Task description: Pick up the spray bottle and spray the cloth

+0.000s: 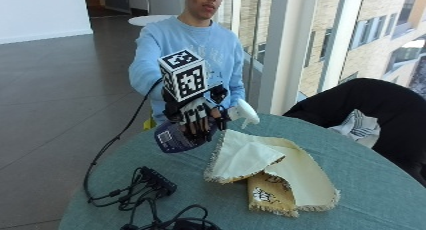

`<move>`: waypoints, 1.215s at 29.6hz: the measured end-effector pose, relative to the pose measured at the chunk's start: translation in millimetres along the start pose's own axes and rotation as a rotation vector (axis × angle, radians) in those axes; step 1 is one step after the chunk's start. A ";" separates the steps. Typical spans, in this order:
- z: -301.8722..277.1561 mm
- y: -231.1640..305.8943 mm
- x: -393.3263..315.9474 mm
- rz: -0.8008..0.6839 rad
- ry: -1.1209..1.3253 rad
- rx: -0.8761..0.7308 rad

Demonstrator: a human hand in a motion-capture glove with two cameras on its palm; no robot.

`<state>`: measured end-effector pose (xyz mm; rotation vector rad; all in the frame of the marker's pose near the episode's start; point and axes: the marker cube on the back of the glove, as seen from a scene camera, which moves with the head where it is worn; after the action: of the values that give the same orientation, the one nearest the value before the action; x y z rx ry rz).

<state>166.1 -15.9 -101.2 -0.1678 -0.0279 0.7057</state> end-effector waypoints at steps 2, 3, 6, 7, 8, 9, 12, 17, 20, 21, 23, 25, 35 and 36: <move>-1.0 -0.5 -2.9 -0.009 -0.009 0.008; -1.6 -0.5 -5.3 -0.015 -0.017 0.015; -4.4 0.3 -16.9 -0.044 -0.061 0.048; -5.3 0.9 -22.4 -0.058 -0.082 0.064; -6.0 1.7 -28.9 -0.072 -0.105 0.082; -6.3 2.8 -36.1 -0.089 -0.128 0.100; -6.8 5.9 -60.2 -0.142 -0.189 0.147; -9.4 0.2 -97.8 -0.232 -0.257 0.195; -5.3 -4.6 -133.2 -0.300 -0.307 0.234; -3.0 -5.9 -145.0 -0.320 -0.325 0.247; 2.6 -8.6 -167.2 -0.356 -0.366 0.269; 9.8 -11.1 -188.8 -0.391 -0.416 0.285; 47.5 -17.7 -257.6 -0.499 -0.642 0.295; 52.4 -17.7 -263.3 -0.507 -0.664 0.283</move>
<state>-27.3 -192.1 -38.5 0.3435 -0.5835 0.2269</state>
